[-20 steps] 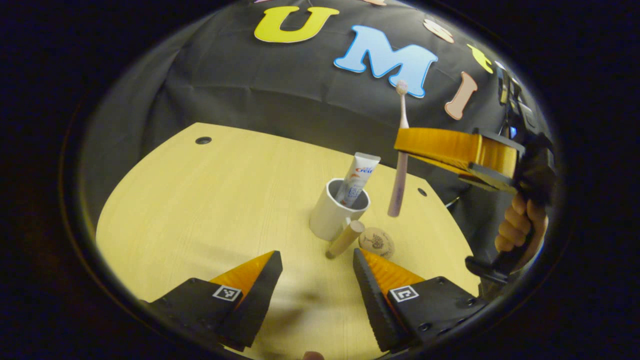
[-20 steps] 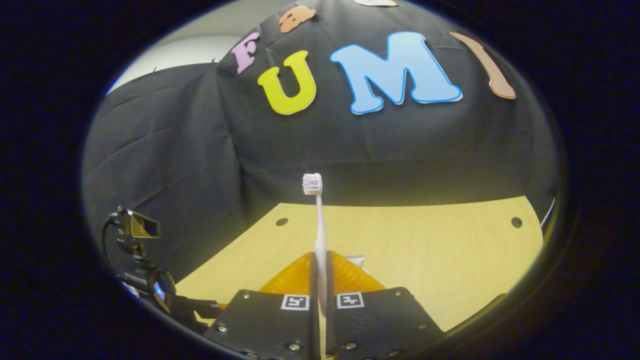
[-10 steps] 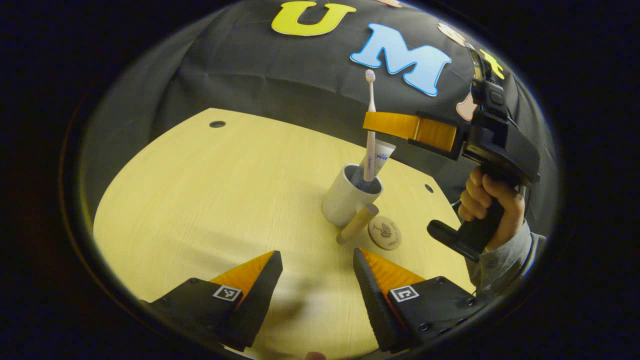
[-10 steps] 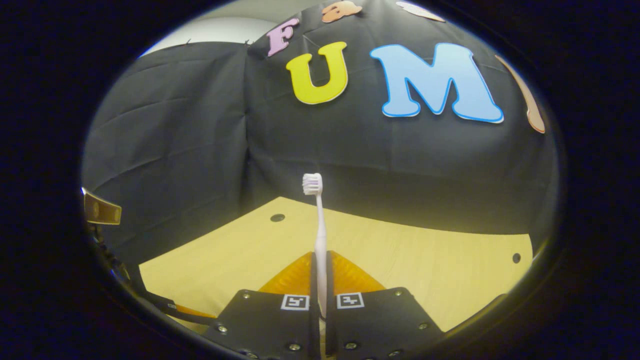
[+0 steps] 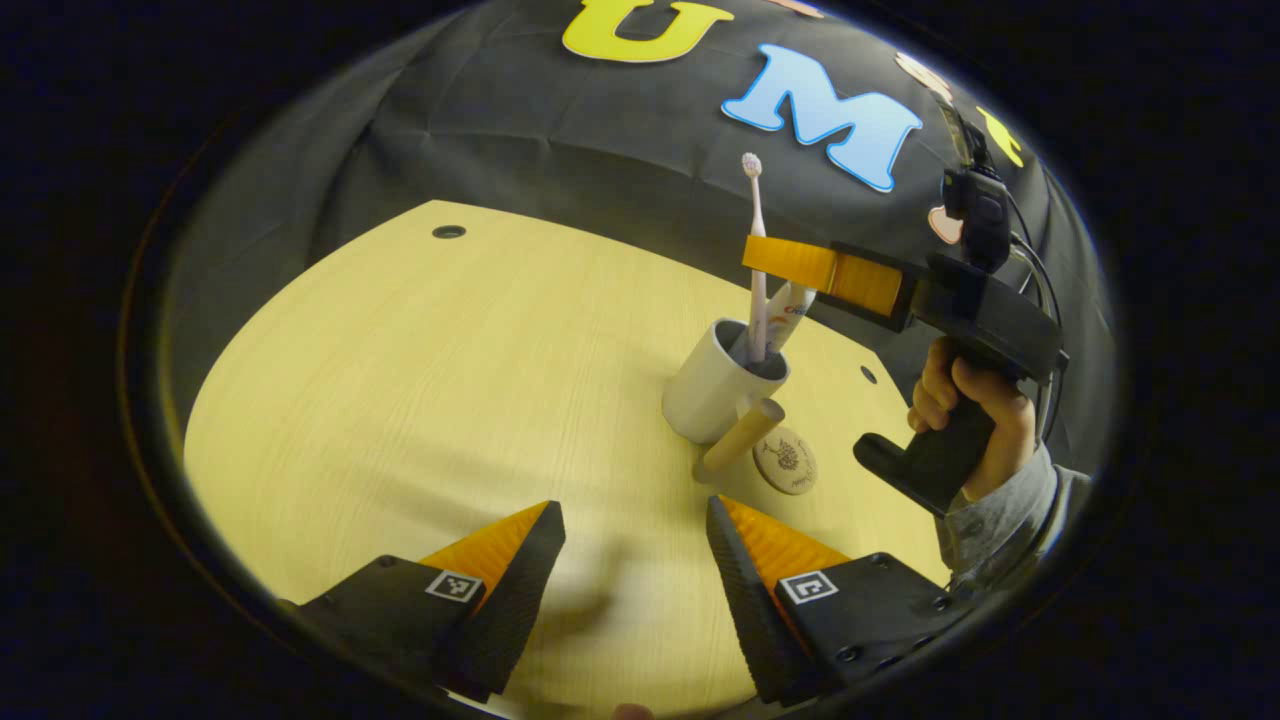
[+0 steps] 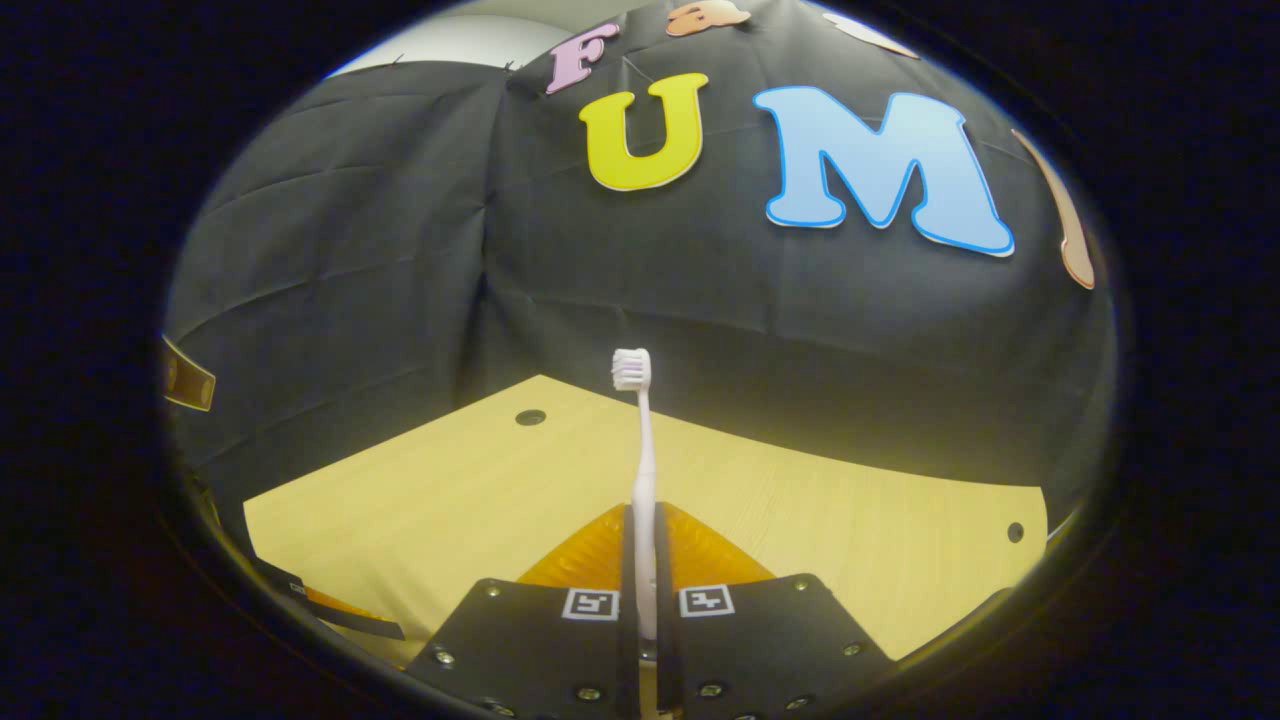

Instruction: Put the toothbrush and toothpaste on the desktop into the cup, then pick up the cup and place it on the coaster on the desktop.

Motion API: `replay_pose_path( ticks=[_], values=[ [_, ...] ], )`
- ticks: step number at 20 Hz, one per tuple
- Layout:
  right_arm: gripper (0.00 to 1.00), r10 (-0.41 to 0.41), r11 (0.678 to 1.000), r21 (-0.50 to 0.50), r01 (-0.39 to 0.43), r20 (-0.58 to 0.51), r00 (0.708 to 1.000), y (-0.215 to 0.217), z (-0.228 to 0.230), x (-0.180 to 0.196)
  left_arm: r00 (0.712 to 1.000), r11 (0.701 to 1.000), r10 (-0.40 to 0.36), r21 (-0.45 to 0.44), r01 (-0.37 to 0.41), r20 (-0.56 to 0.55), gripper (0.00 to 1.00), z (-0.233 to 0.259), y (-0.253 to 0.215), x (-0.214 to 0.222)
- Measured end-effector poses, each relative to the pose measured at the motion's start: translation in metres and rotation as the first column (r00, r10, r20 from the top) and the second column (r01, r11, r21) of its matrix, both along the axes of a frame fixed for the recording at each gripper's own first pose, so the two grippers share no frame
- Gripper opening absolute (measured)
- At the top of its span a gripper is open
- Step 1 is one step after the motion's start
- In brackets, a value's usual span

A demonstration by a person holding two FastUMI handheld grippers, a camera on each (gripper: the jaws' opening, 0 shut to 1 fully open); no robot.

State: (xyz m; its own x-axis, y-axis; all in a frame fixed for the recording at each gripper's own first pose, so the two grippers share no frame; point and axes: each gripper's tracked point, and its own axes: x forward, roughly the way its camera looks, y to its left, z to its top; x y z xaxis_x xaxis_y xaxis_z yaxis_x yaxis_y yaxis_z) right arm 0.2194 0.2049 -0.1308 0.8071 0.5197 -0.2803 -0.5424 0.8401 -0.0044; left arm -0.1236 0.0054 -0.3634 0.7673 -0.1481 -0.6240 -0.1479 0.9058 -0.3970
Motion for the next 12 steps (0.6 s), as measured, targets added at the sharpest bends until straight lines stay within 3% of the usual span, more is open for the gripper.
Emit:
replay_pose_path(
  ticks=[3, 6, 7, 8, 11, 12],
  values=[
    [0.1, 0.005, 1.0, 0.001, -0.005, 0.0, 1.0, -0.002, 0.002, -0.003, 1.0, 1.0, -0.002, -0.009, 0.002, -0.007, 0.86, -0.002, -0.003, 0.003],
    [0.32, -0.008, 1.0, -0.002, 0.008, 0.01, 1.0, -0.005, 0.005, -0.006, 1.0, 1.0, -0.003, -0.01, 0.003, -0.009, 0.86, -0.002, -0.005, 0.004],
    [0.35, -0.001, 1.0, 0.006, 0.001, 0.011, 1.0, -0.002, 0.007, -0.009, 1.0, 1.0, -0.005, -0.008, 0.005, -0.009, 0.92, -0.002, -0.006, 0.004],
    [0.58, -0.004, 1.0, 0.011, 0.004, 0.015, 1.0, -0.002, 0.011, -0.01, 1.0, 1.0, -0.007, -0.005, 0.007, -0.007, 0.92, -0.001, -0.007, 0.004],
    [0.67, -0.024, 1.0, 0.018, 0.023, 0.051, 0.998, -0.01, 0.027, -0.017, 1.0, 1.0, -0.013, 0.001, 0.013, -0.004, 0.92, 0.002, -0.009, 0.002],
    [0.73, -0.034, 0.999, 0.022, 0.033, 0.065, 0.997, -0.014, 0.033, -0.019, 1.0, 1.0, -0.014, 0.001, 0.014, -0.004, 0.86, 0.003, -0.011, 0.002]
  ],
)
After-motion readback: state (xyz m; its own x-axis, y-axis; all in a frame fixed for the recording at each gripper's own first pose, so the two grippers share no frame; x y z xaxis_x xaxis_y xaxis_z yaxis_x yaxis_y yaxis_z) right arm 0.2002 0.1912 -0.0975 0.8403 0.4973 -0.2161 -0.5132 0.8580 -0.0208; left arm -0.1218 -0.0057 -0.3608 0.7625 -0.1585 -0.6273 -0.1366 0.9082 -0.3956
